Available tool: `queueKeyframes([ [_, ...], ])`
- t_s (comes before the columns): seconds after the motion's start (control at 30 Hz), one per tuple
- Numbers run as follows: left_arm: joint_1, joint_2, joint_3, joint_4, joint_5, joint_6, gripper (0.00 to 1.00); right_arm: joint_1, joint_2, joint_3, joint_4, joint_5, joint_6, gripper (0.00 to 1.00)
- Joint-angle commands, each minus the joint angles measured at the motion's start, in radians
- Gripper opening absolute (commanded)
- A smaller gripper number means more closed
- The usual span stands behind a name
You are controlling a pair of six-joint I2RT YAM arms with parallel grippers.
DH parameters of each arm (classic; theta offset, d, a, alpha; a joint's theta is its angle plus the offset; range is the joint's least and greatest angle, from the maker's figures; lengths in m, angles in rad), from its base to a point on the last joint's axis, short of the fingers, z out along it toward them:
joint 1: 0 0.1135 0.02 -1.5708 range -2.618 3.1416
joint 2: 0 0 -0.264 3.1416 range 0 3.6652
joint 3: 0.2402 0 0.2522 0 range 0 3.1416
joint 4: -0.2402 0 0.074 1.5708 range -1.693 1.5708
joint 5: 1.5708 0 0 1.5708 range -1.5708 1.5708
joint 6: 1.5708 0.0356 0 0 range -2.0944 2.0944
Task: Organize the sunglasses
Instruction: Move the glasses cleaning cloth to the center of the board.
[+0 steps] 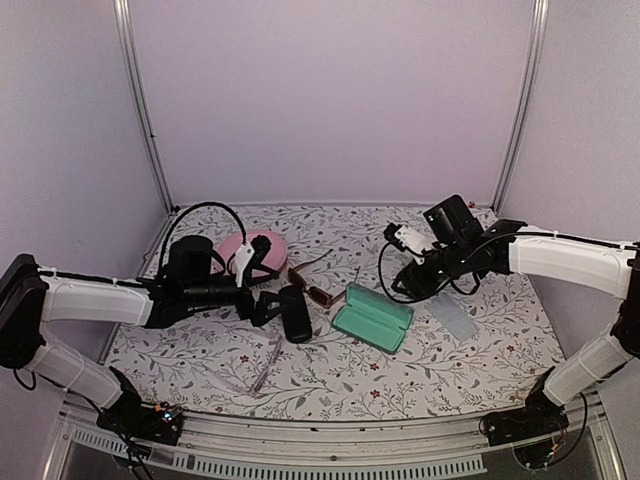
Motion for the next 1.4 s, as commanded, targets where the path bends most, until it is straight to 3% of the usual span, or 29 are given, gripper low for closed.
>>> queueKeyframes([
  [0.0, 0.009, 0.033, 0.065, -0.068, -0.072, -0.050, 0.99, -0.109, -0.037, -0.022, 0.017, -0.005, 0.109, 0.61],
  [0.33, 0.010, 0.058, 0.113, -0.169, -0.202, -0.072, 0.99, -0.334, 0.033, -0.113, -0.034, -0.044, 0.340, 0.56],
  [0.67, 0.009, 0.078, 0.140, -0.195, -0.218, -0.065, 0.99, -0.336, 0.090, -0.189, -0.053, -0.094, 0.419, 0.49],
  [0.9, 0.010, 0.101, 0.163, -0.199, -0.204, -0.067, 0.99, -0.334, 0.020, -0.286, -0.032, -0.128, 0.505, 0.45],
  [1.37, 0.009, 0.120, 0.177, -0.194, -0.174, -0.081, 0.98, -0.258, 0.017, -0.309, -0.084, -0.009, 0.610, 0.41],
])
